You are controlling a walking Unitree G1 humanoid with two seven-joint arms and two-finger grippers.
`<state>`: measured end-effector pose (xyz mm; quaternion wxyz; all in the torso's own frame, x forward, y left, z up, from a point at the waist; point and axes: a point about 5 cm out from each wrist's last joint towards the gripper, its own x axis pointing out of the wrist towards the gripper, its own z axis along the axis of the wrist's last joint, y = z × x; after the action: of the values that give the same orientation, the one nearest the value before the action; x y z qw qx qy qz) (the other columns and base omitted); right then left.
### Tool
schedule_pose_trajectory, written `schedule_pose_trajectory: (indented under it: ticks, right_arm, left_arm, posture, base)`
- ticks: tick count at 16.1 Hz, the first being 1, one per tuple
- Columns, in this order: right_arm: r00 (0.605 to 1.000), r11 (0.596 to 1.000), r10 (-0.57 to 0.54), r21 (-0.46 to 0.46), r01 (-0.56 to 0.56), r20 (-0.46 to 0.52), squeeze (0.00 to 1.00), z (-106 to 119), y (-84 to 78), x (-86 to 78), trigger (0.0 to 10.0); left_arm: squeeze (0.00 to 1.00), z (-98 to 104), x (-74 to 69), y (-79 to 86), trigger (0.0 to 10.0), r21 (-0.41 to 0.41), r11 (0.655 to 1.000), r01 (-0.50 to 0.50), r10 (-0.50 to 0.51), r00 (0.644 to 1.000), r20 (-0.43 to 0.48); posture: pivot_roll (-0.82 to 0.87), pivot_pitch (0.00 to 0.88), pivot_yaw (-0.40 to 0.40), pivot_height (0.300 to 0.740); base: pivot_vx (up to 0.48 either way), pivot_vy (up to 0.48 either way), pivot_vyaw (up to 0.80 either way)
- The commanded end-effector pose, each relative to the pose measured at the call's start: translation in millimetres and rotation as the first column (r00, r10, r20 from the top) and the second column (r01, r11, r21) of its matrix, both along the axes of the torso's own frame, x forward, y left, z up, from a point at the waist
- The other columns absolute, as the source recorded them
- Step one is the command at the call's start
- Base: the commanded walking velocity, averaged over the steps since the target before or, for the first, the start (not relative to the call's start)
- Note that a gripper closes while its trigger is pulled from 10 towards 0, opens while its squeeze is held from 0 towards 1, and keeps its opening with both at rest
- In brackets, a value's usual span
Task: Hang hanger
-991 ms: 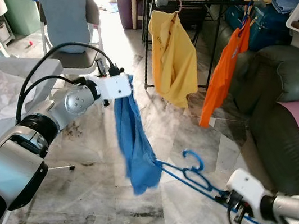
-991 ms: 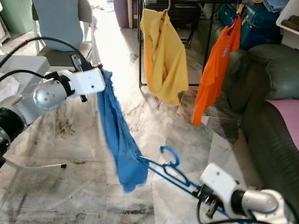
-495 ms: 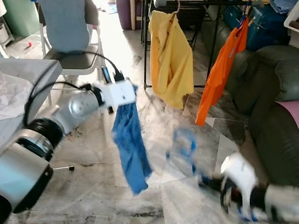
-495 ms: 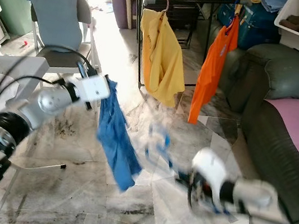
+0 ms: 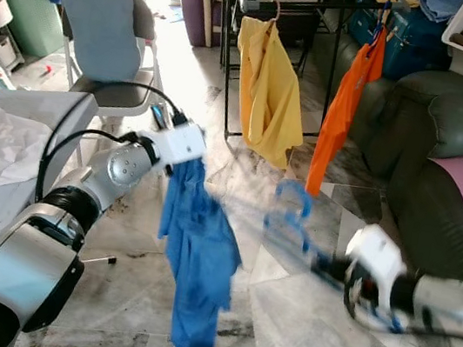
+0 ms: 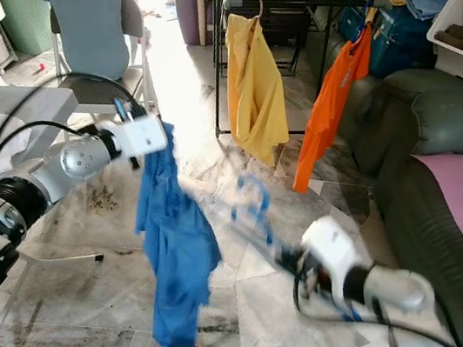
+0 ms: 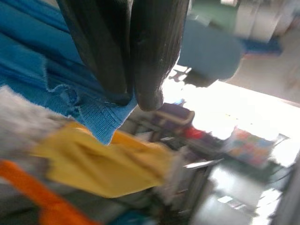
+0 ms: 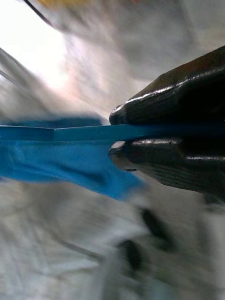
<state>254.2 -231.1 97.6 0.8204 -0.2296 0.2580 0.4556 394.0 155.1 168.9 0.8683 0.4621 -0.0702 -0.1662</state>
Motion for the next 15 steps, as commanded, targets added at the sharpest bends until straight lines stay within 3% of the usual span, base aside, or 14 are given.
schedule_pose_trajectory:
  ticks: [1, 2, 4, 5, 7, 9, 11, 12, 14, 15]
  right_arm:
    - [0.994, 0.996, 0.043, -0.07, -0.05, -0.096, 0.0, -16.0, -3.5, -12.5, 10.0]
    - [0.988, 0.995, 0.056, -0.078, -0.068, -0.146, 0.0, -24.3, -4.3, -21.3, 10.0]
    - [0.986, 0.995, 0.048, -0.079, -0.061, -0.16, 0.0, -30.8, -2.0, -24.0, 10.0]
    - [0.985, 0.995, 0.046, -0.075, -0.059, -0.164, 0.0, -31.7, -0.4, -24.1, 10.0]
    - [0.984, 0.995, 0.065, -0.062, -0.077, -0.168, 0.0, -31.4, 3.5, -25.1, 10.0]
    - [0.998, 0.999, 0.032, -0.028, -0.033, -0.056, 0.0, -19.6, 5.7, -11.5, 10.0]
    - [0.995, 0.996, -0.044, 0.077, 0.037, 0.089, 0.0, 6.8, 6.7, 9.3, 10.0]
    - [0.987, 0.993, -0.069, 0.102, 0.054, 0.142, 0.0, 17.2, 5.9, 16.7, 10.0]
    - [0.949, 0.977, -0.161, 0.178, 0.114, 0.272, 0.0, 40.5, 6.9, 35.9, 10.0]
    - [0.946, 0.967, -0.166, 0.234, 0.101, 0.278, 0.0, 46.2, 13.7, 37.7, 10.0]
  left_arm:
    - [0.0, 27.7, 7.8, 14.6, 10.0, -0.078, 0.993, -0.085, 0.093, 0.99, 0.102]
    - [0.0, 37.7, 9.7, 19.0, 10.0, -0.142, 0.983, -0.112, 0.131, 0.982, 0.135]
    - [0.0, 48.5, 10.4, 18.6, 10.0, -0.257, 0.962, -0.091, 0.135, 0.978, 0.159]
    - [0.0, 49.8, 10.2, 17.1, 10.0, -0.273, 0.958, -0.084, 0.134, 0.976, 0.169]
    - [0.0, 46.7, 8.8, 11.2, 10.0, -0.264, 0.963, -0.051, 0.099, 0.98, 0.171]
    - [0.0, 32.4, 5.8, 2.3, 10.0, -0.221, 0.975, -0.009, 0.036, 0.992, 0.118]
    - [0.0, 18.2, 2.1, -2.5, 10.0, -0.133, 0.991, 0.028, -0.019, 0.997, 0.071]
    - [0.0, 9.8, 1.4, -2.7, 10.0, -0.053, 0.999, 0.014, -0.011, 0.999, 0.051]
    - [0.0, -0.7, 1.2, 0.3, 10.0, -0.07, 0.997, -0.027, 0.026, 0.999, -0.025]
    - [0.0, -12.6, -1.2, 2.3, 10.0, -0.066, 0.996, -0.058, 0.053, 0.996, -0.075]
  posture:
    - [-0.16, 0.0, 0.109, 0.74]
    - [-0.16, 0.0, 0.108, 0.74]
    - [-0.16, 0.0, 0.108, 0.74]
    - [-0.16, 0.0, 0.111, 0.74]
    - [-0.16, 0.0, 0.111, 0.74]
    - [-0.16, 0.0, 0.111, 0.74]
    - [-0.16, 0.0, 0.114, 0.74]
    - [-0.16, 0.0, 0.114, 0.74]
    - [-0.16, 0.0, 0.115, 0.74]
    - [-0.16, 0.0, 0.115, 0.74]
  base:
    - [0.0, 0.0, 0.0]
    - [0.0, 0.0, 0.0]
    - [0.0, 0.0, 0.0]
    - [0.0, 0.0, 0.0]
    - [0.0, 0.0, 0.0]
    - [0.0, 0.0, 0.0]
    - [0.0, 0.0, 0.0]
    - [0.0, 0.0, 0.0]
    - [0.0, 0.0, 0.0]
    - [0.0, 0.0, 0.0]
